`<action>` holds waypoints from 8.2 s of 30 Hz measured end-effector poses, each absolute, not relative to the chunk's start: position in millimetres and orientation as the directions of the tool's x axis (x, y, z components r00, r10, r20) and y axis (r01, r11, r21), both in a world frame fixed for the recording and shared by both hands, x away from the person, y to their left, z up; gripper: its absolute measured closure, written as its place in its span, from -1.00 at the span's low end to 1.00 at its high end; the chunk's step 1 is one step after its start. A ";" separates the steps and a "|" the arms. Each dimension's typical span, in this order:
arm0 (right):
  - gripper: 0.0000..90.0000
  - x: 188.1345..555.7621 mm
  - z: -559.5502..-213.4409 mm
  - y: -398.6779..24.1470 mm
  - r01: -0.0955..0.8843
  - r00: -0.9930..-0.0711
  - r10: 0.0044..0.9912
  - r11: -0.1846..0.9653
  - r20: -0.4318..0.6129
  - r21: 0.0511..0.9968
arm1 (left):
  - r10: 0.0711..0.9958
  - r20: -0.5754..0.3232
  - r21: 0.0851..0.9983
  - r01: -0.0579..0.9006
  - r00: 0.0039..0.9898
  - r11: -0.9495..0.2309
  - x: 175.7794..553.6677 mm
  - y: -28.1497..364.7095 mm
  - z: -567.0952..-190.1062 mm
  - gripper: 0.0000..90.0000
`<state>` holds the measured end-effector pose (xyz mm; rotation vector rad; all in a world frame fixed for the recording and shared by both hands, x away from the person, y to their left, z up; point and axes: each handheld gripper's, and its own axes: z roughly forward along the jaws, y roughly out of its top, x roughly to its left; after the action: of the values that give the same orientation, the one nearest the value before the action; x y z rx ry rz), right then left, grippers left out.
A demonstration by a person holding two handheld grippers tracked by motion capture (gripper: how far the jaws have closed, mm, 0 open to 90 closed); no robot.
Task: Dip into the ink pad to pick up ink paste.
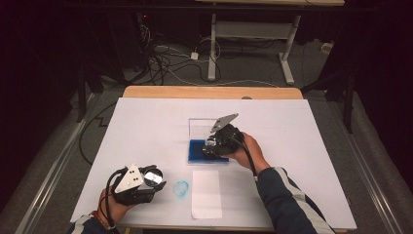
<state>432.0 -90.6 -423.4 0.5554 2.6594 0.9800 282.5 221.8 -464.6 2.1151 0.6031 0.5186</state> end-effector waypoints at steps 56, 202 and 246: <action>0.26 436.5 -425.4 -87.7 0.296 -0.892 0.443 0.718 -0.085 0.630 | 0.571 0.150 0.828 0.213 0.807 -0.518 280.9 216.5 -463.4 -0.20; 0.25 343.4 -368.1 -126.2 0.131 -0.893 0.422 0.572 -0.154 0.810 | 0.522 0.143 0.808 0.205 0.841 -0.552 284.5 207.3 -466.4 -0.20; 0.25 315.8 -359.2 -113.1 0.074 -0.934 0.326 0.577 -0.146 0.814 | 0.473 0.129 0.784 0.203 0.871 -0.587 285.7 193.8 -472.7 -0.20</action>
<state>315.8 -113.1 -359.2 0.3297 2.5302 1.2867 285.7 193.8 -472.7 2.2028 0.4859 0.4137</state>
